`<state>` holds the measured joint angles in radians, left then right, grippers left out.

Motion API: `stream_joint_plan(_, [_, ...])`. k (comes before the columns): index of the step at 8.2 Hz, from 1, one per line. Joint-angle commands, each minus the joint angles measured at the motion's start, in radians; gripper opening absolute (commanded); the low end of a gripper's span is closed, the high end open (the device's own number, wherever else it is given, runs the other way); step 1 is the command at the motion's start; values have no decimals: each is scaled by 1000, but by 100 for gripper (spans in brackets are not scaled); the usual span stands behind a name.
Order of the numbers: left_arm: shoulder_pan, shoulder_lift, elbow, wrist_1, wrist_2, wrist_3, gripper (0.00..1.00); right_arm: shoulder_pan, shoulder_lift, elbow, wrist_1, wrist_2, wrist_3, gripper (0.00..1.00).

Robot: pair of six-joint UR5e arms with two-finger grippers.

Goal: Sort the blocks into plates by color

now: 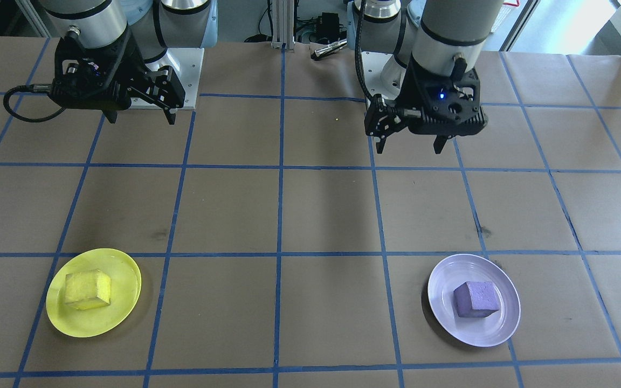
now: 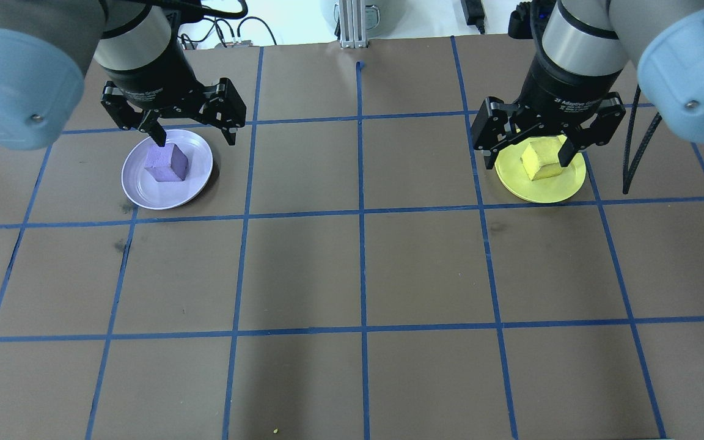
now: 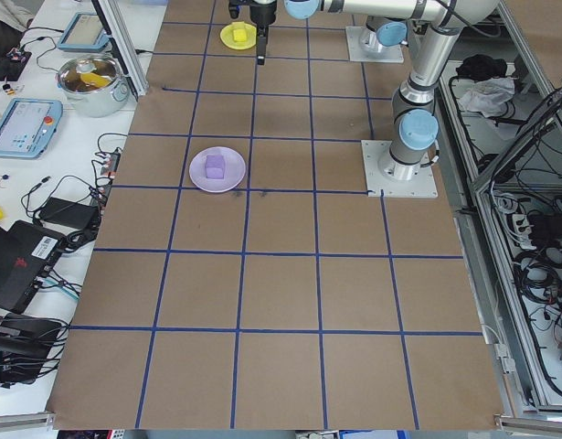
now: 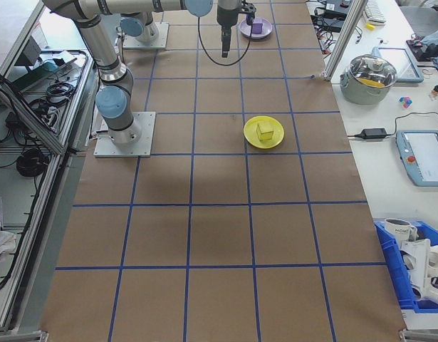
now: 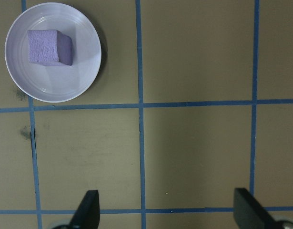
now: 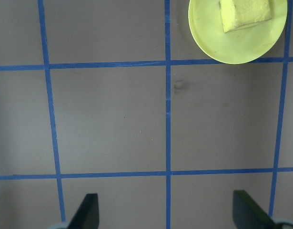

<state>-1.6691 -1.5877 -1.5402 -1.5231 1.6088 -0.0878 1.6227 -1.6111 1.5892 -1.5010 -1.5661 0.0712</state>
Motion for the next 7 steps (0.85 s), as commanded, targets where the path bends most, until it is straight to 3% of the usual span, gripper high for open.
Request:
stream_joint_plan(1, [-6,80,-1,-28,-10,-6,100,-1,-1,-5,-1,21,-11,100])
stream_joint_plan(4, [-5,83,-1,-28,-9,-1,100,-4,-1,-26,1,52,-7,100])
stream_joint_plan(7, [2,83,-3,-28,-13,5,100,-4,4,-22,-2,40,-10,100])
